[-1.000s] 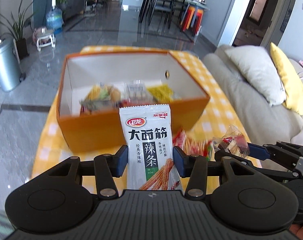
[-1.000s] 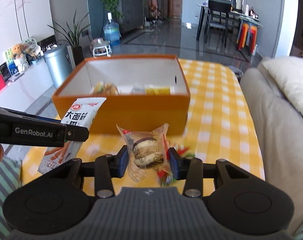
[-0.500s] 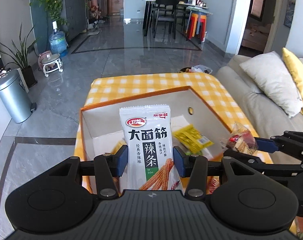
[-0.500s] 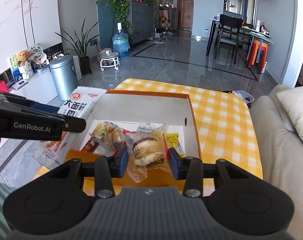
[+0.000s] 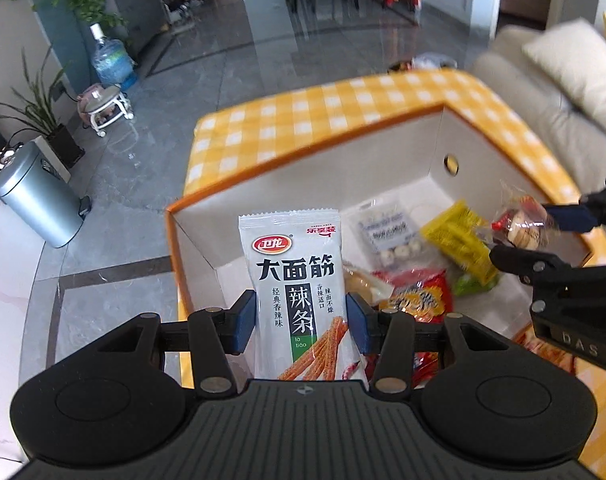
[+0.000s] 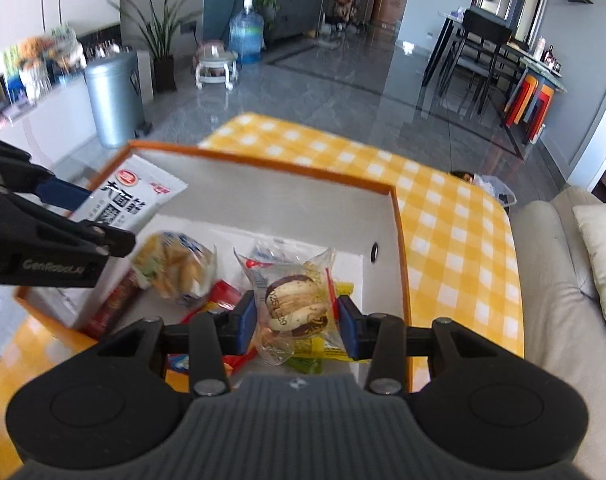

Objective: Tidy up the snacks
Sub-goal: 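Carry both packets over the orange box and open both tools inside it, then lift both open tools up out of the orange box, then move both tools toward the red Mimi bag and green tube snack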

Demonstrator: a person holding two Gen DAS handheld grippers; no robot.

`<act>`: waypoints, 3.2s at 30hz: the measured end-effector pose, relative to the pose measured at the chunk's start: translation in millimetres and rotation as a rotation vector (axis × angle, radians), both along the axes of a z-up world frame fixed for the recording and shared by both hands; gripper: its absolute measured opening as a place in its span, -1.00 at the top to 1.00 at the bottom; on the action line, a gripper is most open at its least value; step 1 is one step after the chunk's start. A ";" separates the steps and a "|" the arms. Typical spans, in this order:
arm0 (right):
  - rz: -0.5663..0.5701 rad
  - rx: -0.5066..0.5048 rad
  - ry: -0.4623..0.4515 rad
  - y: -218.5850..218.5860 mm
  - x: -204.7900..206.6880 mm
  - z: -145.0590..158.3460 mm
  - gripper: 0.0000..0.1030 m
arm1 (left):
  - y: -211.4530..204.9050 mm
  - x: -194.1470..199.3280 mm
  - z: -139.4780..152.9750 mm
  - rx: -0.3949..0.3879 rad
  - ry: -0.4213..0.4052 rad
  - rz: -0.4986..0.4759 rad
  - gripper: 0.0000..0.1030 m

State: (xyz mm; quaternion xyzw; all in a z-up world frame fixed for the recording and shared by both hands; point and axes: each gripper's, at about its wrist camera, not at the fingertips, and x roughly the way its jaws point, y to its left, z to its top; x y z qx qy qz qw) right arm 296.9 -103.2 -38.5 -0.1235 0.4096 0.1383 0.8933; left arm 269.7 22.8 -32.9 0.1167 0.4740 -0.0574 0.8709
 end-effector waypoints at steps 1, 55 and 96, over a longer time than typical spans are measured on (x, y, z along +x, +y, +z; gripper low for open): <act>0.002 -0.014 0.017 0.4 4.2 -5.4 0.22 | -2.4 1.5 -3.2 0.017 0.010 -0.007 -0.05; -0.002 -0.164 0.136 -3.7 16.3 -21.6 -0.12 | -43.0 -22.4 9.8 0.196 -0.072 -0.153 -0.47; -0.289 0.107 0.015 -85.4 -221.0 -48.8 -0.20 | -53.2 -198.7 -37.3 -0.246 -0.055 -0.026 -0.44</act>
